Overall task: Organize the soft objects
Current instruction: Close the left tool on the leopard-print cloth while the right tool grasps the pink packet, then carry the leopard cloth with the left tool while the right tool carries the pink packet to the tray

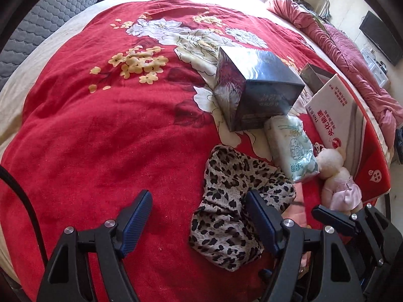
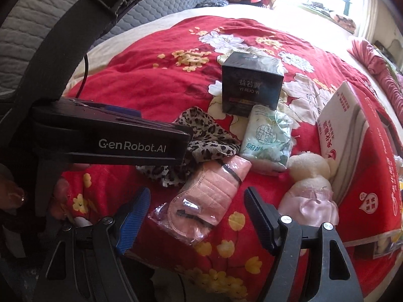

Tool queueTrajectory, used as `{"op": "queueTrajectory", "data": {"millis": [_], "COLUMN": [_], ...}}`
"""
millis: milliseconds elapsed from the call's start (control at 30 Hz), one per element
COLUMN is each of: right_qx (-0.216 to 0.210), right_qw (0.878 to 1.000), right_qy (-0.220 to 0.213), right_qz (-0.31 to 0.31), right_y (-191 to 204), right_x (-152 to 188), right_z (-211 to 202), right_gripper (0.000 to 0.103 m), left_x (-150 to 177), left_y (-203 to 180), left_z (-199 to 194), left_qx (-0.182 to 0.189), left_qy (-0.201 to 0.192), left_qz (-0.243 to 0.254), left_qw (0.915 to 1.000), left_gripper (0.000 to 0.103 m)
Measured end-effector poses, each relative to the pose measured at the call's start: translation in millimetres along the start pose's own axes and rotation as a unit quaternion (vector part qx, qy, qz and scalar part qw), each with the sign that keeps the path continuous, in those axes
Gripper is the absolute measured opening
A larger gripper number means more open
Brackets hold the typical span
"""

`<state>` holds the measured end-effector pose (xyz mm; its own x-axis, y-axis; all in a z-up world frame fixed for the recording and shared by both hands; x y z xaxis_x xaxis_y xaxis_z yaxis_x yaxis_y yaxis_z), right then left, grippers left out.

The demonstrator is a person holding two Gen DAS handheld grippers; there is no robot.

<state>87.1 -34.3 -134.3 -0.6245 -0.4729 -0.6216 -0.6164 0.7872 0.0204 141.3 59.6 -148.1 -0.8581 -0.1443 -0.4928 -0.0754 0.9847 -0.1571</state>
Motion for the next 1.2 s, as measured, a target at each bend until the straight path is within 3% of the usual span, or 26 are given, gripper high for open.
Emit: {"op": "queueTrajectory", "data": {"millis": [33,100,167,233,333,367,467,600,967,1200], "right_qx": [0.001,0.007,0.005,-0.003,-0.007,-0.008,-0.01,-0.014,-0.004,0.025], "right_qw": [1.0,1.0,1.0,1.0,1.0,1.0,1.0,0.999,0.991,0.979], "right_qy": [0.005,0.007,0.006,0.005,-0.002,-0.004,-0.013,-0.039,-0.118,-0.177], "right_qz": [-0.003,0.0,0.003,0.008,0.001,0.001,0.008,0.028,0.061,0.101], "right_y": [-1,-6,-12,-16,-17,-17,-23,-32,-66,-112], "right_x": [1,1,2,4,4,4,4,-3,-25,-31], "right_z": [4,10,12,13,10,8,0,-19,-80,-136], "right_gripper": [0.073,0.055,0.048,0.046,0.044,0.043,0.042,0.042,0.042,0.042], "left_x": [1,1,2,4,5,5,6,7,-4,-35], "left_y": [-1,-4,-6,-10,-16,-17,-19,-23,-50,-104], "left_z": [2,5,9,12,13,13,10,0,-63,-107], "left_qx": [-0.004,-0.006,-0.007,-0.005,0.006,0.013,0.027,0.091,0.085,0.104], "left_qy": [0.002,0.002,0.004,0.007,0.007,0.006,-0.001,-0.014,-0.082,-0.126], "left_qz": [0.005,0.014,0.02,0.025,0.029,0.027,0.026,-0.011,0.012,0.047], "left_qw": [1.0,0.9999,0.9998,0.9997,0.9995,0.9995,0.9993,0.9957,0.9929,0.9855], "left_gripper": [0.074,0.069,0.063,0.055,0.03,0.017,0.009,0.008,0.008,0.008]}}
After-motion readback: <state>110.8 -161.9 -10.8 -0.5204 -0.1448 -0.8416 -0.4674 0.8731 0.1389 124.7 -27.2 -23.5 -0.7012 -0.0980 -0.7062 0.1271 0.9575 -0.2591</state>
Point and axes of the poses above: each gripper's, at about its wrist camera, not at the fingertips, and z roughly the way its jaws point, y to its left, x to its underside, the point moved 5 cm from there along z, roughly the way its jaws point, and after that the axes turned 7 degrees about -y, right-handed, at the moved point
